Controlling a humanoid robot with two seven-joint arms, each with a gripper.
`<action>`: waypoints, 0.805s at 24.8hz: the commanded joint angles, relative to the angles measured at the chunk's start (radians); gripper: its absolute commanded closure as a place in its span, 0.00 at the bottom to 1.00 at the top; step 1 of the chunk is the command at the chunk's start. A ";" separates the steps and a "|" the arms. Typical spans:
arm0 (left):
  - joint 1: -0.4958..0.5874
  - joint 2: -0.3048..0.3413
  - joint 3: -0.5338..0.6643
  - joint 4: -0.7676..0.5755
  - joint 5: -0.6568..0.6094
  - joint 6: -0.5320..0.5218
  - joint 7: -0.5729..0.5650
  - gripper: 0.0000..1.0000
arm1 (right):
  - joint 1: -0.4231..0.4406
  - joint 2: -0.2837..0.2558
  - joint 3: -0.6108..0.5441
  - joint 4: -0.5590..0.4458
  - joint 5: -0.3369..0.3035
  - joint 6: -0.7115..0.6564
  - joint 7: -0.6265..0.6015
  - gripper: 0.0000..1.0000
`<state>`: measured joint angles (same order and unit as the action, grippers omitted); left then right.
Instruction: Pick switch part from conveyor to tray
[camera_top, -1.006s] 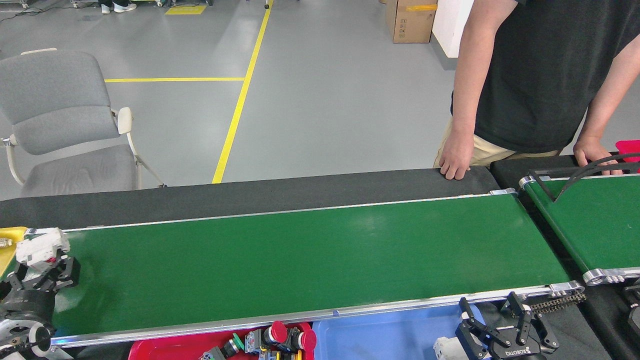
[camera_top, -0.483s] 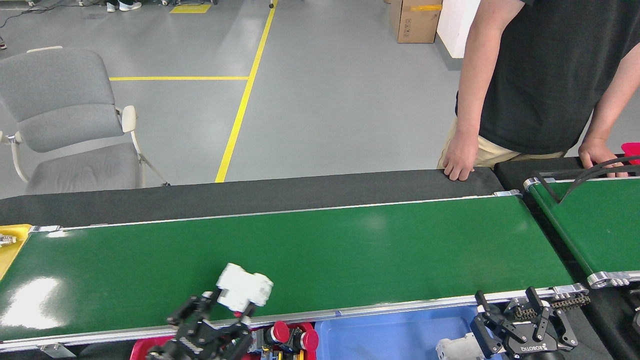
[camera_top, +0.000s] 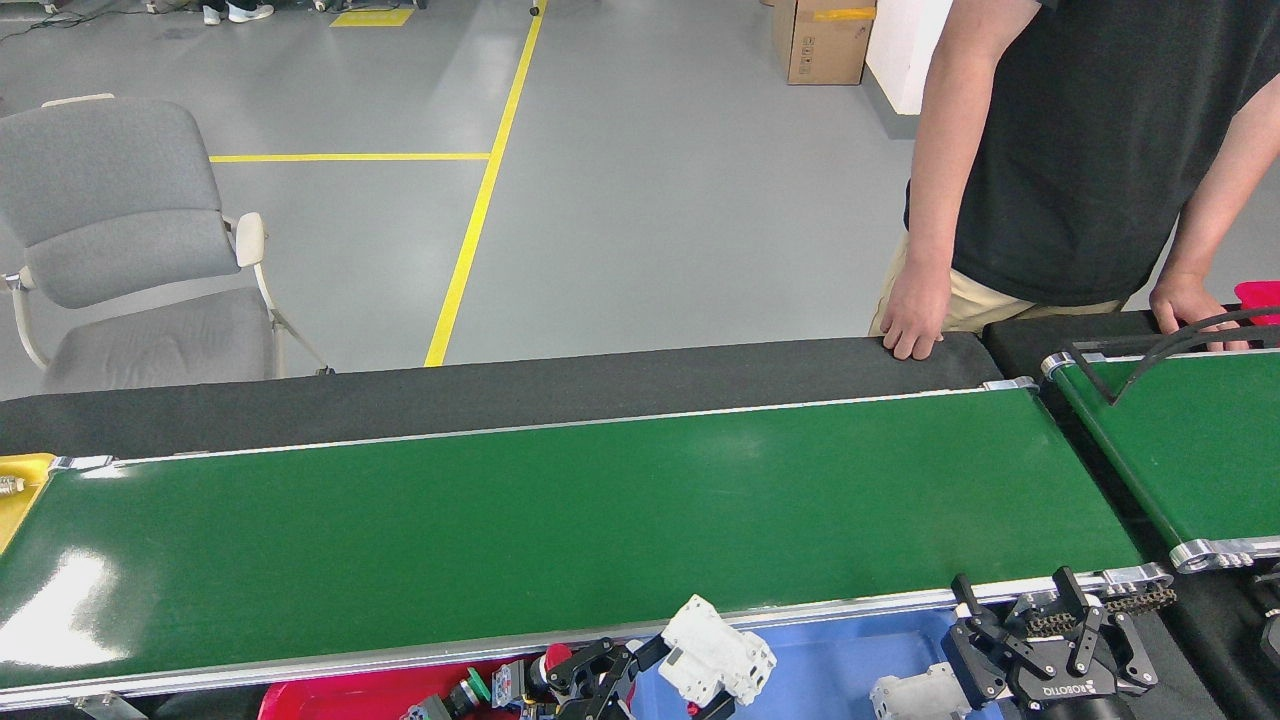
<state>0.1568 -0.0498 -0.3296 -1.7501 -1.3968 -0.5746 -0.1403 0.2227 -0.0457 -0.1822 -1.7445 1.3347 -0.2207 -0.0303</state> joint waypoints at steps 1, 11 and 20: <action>-0.003 -0.015 0.021 -0.012 0.006 0.021 0.018 0.01 | -0.011 0.001 -0.003 -0.013 -0.003 0.000 -0.002 0.00; 0.096 0.033 0.824 -0.005 0.013 0.170 0.131 0.01 | -0.013 0.001 -0.008 -0.012 -0.003 0.027 -0.002 0.00; 0.228 0.071 0.954 -0.023 0.018 0.168 0.199 0.01 | 0.001 0.012 0.009 -0.020 0.001 0.018 0.023 0.00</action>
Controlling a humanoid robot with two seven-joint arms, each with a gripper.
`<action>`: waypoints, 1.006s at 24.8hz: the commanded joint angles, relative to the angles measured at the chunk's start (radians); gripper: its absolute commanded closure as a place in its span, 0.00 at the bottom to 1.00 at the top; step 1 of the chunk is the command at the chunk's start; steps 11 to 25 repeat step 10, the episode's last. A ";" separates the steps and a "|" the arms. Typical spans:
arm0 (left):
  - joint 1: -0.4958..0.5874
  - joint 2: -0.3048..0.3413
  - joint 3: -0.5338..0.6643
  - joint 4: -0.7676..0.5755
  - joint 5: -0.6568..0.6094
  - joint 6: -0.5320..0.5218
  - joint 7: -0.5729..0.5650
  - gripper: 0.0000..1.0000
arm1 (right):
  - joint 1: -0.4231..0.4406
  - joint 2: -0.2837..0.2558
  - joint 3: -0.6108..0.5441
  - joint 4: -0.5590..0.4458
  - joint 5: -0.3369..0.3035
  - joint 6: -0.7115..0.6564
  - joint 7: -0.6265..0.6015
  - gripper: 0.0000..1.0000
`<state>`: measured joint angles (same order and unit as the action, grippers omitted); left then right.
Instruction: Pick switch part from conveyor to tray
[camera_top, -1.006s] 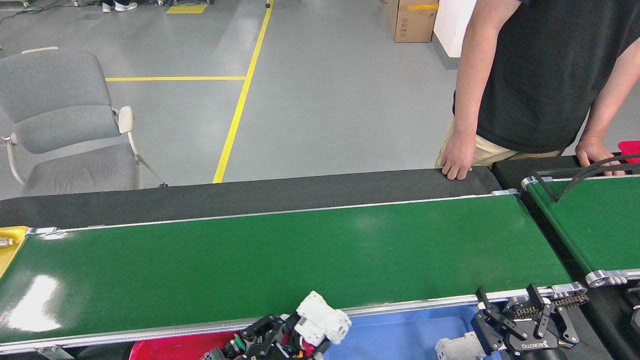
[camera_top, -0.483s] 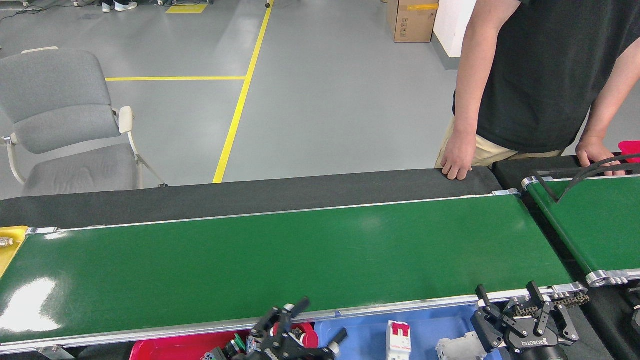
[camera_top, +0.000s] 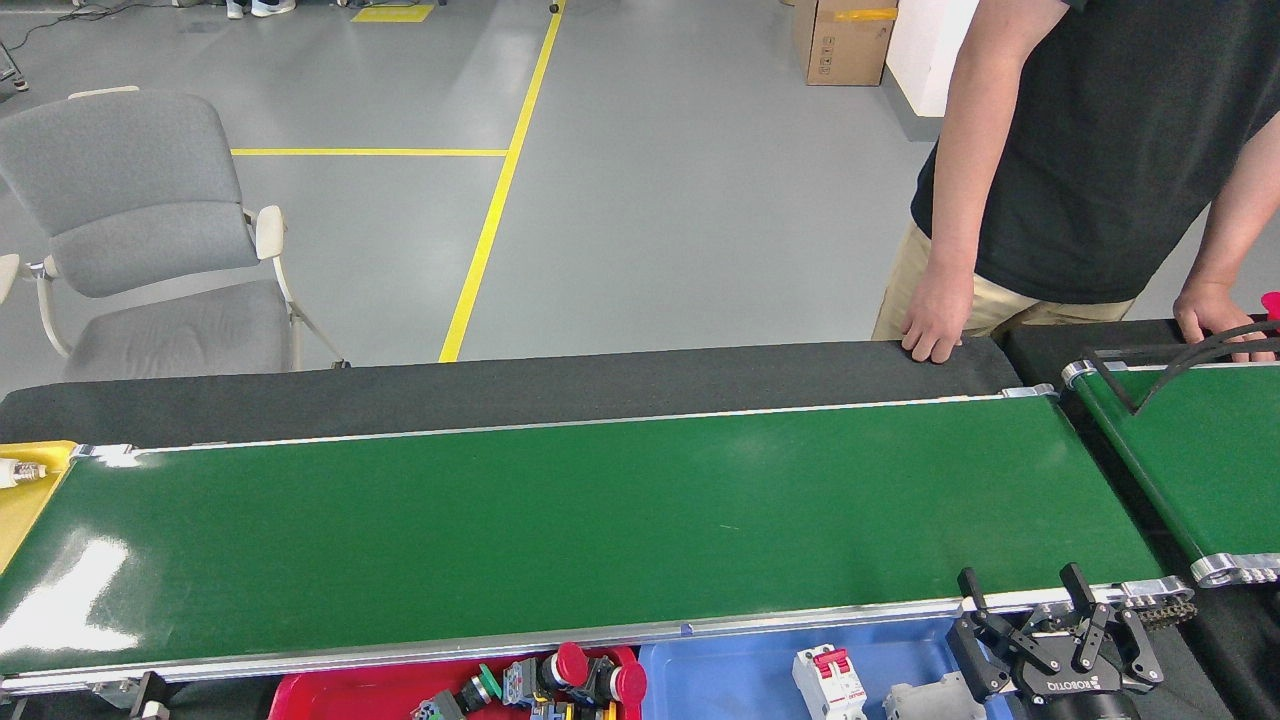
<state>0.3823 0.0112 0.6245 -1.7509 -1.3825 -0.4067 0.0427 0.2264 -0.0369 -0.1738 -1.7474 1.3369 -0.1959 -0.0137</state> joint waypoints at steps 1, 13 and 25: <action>0.004 0.012 0.000 -0.024 0.005 -0.009 0.016 0.01 | -0.002 0.005 0.000 -0.017 -0.001 -0.005 0.006 0.00; 0.004 0.020 0.015 -0.019 0.010 -0.116 0.016 0.01 | 0.027 0.011 0.002 -0.020 0.001 -0.005 0.006 0.00; 0.004 0.020 0.015 -0.019 0.010 -0.116 0.016 0.01 | 0.027 0.011 0.002 -0.020 0.001 -0.005 0.006 0.00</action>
